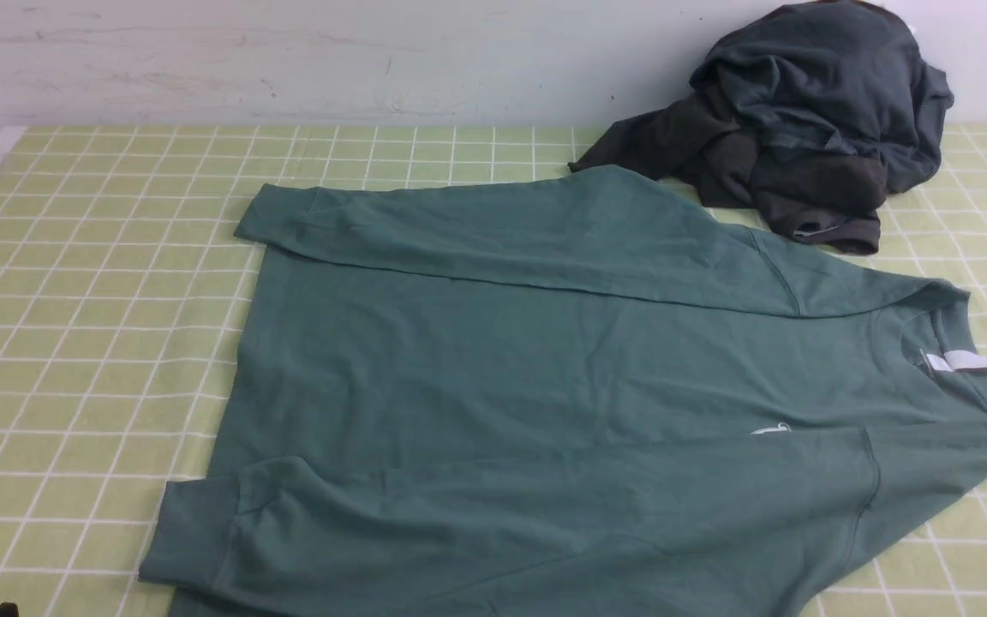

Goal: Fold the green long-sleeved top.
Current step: Use the left arm to clamp the cuff closest to it

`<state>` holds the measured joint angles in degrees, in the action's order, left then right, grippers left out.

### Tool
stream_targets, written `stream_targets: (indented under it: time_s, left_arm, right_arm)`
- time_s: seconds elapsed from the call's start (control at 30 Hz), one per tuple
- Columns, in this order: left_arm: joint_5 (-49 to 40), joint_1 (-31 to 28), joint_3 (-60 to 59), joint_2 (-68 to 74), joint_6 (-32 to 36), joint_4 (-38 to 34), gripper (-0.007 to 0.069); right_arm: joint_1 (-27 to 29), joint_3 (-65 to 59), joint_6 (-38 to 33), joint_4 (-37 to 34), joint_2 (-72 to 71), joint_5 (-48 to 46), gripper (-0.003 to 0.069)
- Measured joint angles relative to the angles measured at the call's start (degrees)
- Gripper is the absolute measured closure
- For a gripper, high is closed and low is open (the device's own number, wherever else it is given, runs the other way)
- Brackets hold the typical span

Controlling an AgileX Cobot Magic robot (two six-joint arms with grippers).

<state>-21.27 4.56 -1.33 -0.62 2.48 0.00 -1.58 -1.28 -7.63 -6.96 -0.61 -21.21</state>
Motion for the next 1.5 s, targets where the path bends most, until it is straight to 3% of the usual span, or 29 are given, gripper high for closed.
stream_targets:
  time_s: [1.13, 1.27, 1.5]
  left_arm:
    - [0.64, 0.0, -0.06, 0.0, 0.0, 0.0, 0.0627]
    - [6.24, 0.0, -0.44, 0.0, 0.0, 0.0, 0.0627]
    - [27.75, 0.0, -0.44, 0.0, 0.0, 0.99, 0.0627]
  right_arm:
    - [0.0, -0.06, 0.0, 0.19, 0.0, 1.41, 0.067]
    - [0.0, -0.25, 0.0, 0.23, 0.0, 9.72, 0.067]
    - [0.0, -0.25, 0.06, 0.25, 0.0, 39.16, 0.067]
